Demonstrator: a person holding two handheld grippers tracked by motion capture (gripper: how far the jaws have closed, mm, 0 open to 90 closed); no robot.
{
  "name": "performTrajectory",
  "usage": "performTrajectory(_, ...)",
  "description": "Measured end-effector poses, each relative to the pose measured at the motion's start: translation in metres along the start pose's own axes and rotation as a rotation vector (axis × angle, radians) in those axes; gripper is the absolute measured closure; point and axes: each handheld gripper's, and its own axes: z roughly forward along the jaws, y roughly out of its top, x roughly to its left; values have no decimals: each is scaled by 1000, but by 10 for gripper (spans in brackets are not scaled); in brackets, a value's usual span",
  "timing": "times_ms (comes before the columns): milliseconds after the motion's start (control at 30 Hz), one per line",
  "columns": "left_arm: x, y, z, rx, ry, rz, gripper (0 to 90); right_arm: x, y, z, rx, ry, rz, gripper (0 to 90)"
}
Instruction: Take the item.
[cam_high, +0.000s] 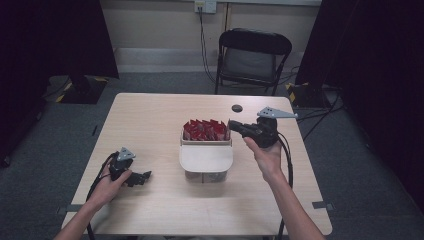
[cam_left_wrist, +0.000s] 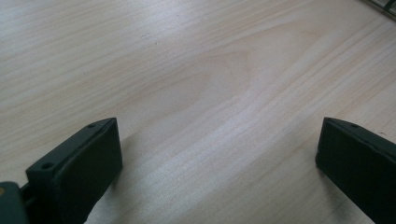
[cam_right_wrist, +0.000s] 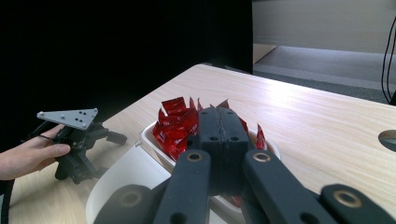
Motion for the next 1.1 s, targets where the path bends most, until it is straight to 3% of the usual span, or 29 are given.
performTrajectory(1100,0,0,0,-1,0,0,0,3,17,-22,-86,18,-14,900)
